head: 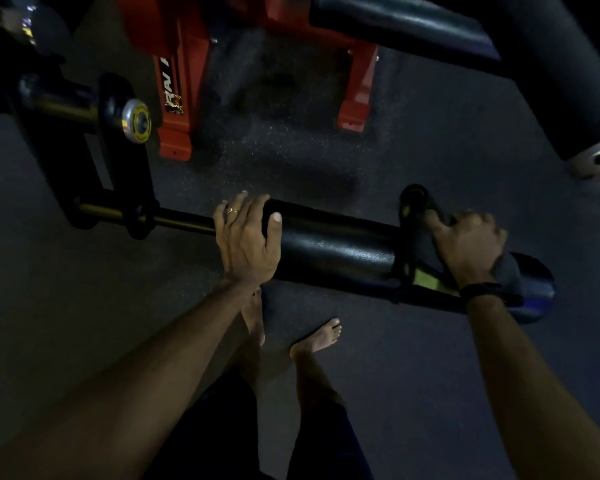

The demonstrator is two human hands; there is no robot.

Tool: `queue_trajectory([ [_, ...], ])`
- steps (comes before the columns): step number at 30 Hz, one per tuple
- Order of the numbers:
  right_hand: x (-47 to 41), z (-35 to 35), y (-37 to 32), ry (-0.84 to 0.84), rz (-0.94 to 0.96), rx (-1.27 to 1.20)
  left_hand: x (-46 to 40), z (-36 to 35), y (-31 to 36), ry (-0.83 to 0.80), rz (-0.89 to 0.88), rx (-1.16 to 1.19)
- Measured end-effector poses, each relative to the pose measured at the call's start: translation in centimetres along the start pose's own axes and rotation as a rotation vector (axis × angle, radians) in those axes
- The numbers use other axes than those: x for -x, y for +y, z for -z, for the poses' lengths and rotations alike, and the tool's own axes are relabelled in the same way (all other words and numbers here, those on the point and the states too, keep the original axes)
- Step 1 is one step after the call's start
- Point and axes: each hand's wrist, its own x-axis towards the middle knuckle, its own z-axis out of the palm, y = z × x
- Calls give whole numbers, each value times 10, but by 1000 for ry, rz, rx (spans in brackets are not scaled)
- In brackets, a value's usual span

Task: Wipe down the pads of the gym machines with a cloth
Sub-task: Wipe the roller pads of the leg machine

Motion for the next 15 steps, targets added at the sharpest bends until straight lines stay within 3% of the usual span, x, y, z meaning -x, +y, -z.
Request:
queue_trajectory([
  [3,5,1,-1,27,-82,-26,1,1,-1,11,-13,27],
  [8,35,2,1,-76,15,21,2,2,-2,0,-14,64],
  [15,32,-1,-12,-13,100,155,3,0,-3,18,-19,82],
])
